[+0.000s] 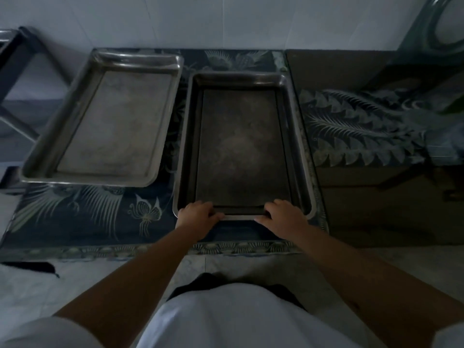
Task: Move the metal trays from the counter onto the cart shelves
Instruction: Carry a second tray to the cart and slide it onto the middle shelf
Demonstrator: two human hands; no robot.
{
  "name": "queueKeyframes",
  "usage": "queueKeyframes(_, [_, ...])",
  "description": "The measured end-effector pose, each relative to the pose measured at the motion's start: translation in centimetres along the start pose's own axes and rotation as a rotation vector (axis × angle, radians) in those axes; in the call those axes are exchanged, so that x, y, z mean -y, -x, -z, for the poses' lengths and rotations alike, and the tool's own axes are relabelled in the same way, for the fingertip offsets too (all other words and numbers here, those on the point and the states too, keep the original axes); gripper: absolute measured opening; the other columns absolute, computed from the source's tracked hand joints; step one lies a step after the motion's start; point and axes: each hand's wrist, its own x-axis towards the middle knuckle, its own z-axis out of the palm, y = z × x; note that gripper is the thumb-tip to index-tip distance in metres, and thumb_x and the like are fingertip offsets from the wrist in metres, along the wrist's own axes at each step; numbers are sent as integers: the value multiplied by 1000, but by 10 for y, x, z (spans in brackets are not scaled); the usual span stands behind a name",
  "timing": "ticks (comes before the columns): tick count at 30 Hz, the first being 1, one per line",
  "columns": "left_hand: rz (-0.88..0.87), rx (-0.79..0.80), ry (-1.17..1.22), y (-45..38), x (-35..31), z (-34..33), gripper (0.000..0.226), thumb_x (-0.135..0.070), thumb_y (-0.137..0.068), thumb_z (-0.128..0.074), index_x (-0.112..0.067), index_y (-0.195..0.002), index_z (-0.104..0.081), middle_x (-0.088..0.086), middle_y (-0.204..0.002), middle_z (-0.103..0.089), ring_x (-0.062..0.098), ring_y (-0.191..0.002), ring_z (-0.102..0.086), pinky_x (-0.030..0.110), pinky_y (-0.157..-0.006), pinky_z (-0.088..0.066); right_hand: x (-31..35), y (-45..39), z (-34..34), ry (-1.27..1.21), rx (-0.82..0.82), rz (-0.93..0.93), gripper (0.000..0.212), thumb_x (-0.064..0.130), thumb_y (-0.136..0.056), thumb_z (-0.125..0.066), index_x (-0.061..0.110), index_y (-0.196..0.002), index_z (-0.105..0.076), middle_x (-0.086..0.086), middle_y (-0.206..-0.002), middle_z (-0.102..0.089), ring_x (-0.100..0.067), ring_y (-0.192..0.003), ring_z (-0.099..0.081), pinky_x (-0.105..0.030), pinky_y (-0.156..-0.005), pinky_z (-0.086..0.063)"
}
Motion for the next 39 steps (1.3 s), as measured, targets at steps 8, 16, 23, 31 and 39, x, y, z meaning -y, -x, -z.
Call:
queueKeyframes(8, [75,256,71,76,-8,-34,27,-59,-85,-60,-34,-78,-55,-7,-84,-54,13,-80,-55,30,-68,-43,-7,67,-31,-53,265,132,62,82,-67,-31,27,-83,-54,5,-83,-47,-14,-76,-49,-28,-57,-34])
queueKeyframes(16, [185,-113,378,27,0,33,15,-33,-94,-60,-27,-107,-61,-1,-105,-61,16,-93,-61,34,-77,-53,-53,37,13,-74,-133,86,42,57,-84,-51,22,-103,-63,-4,-99,-60,-24,-93,-57,-33,-78,-47])
queueKeyframes(23, [479,-103,556,-43,30,44,51,-39,-100,-50,-6,-138,-47,20,-132,-57,39,-116,-55,42,-93,-44,-102,-35,42,-560,-210,-588,50,46,-91,-52,12,-128,-49,-16,-125,-57,-36,-112,-54,-34,-85,-41])
queueKeyframes(31, [592,-161,987,-70,44,45,39,-42,-94,-55,-8,-102,-70,11,-89,-69,31,-86,-66,36,-75,-50,-115,-60,48,-1047,-300,-708,30,45,-93,-49,24,-76,-61,-3,-78,-62,-23,-79,-61,-30,-63,-43])
queueKeyframes(39, [517,-159,1099,-65,39,107,47,-61,-59,-72,-20,-81,-81,11,-81,-77,32,-77,-74,42,-68,-60,-99,-35,119,-1215,-350,-629,26,48,-78,-64,24,-78,-74,-5,-76,-73,-21,-67,-71,-30,-52,-56])
